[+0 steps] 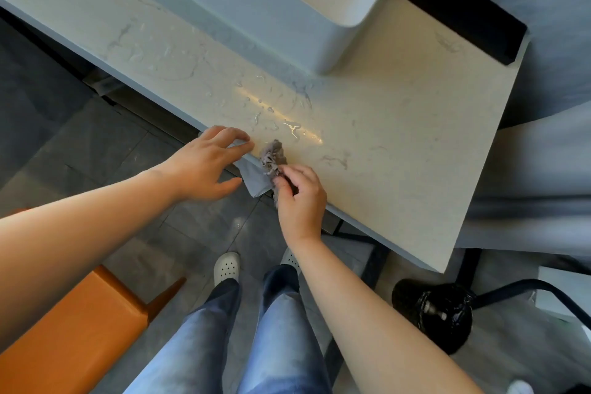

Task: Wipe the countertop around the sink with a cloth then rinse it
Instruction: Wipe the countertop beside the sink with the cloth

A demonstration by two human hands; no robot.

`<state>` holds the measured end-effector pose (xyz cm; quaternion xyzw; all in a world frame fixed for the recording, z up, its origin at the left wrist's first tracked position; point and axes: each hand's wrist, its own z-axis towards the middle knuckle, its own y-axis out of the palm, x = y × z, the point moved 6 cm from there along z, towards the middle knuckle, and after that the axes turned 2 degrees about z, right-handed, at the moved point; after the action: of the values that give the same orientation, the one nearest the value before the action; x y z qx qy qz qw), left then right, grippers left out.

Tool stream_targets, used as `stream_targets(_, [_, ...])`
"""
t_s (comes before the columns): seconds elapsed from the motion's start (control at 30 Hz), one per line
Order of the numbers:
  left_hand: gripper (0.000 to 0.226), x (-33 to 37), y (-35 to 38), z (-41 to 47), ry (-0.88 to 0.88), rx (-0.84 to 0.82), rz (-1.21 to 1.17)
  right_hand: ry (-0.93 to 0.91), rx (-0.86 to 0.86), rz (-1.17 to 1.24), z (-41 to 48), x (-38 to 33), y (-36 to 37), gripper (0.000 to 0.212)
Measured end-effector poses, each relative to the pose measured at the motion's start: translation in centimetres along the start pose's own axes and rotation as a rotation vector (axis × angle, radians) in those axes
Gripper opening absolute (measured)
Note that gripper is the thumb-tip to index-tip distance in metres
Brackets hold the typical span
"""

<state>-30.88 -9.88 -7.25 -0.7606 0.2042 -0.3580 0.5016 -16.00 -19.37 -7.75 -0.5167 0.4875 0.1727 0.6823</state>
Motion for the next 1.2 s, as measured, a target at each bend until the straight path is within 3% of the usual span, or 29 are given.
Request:
stream_targets(0.07, [0.074,-0.1,-0.1,-0.1,0.010,-0.003,-0.010,0.087,-0.017,0.078,-1.3,-0.1,-0.8,0.019])
stream_targets(0.2, [0.075,-0.1,0.0,-0.1,0.003,0.000,-0.024,0.124,0.169,0.117,-1.6,-0.1,-4.7,0.016])
stream_targets(0.43, [0.074,-0.4,0.6,-0.1,-0.003,0.011,-0.016,0.068,0.300,-0.051,5.6,0.8,-7.3,0.017])
stream_targets(0.7, [0.070,-0.6,0.7,-0.1,-0.003,0.076,-0.062,-0.056,0.185,-0.165,13.9,0.1,-5.7,0.024])
stream_targets(0.87, [0.065,-0.4,0.7,0.1,-0.100,0.153,-0.210,-0.113,0.063,-0.302,17.8,0.7,-3.7,0.023])
stream_targets(1.03, [0.061,-0.6,1.1,0.2,-0.098,0.181,-0.215,-0.179,0.026,-0.360,17.7,0.8,-2.5,0.028])
stream_targets(1.2, [0.058,-0.7,1.2,0.2,-0.117,0.185,-0.237,-0.359,-0.100,-0.372,17.0,-0.9,-0.3,0.027])
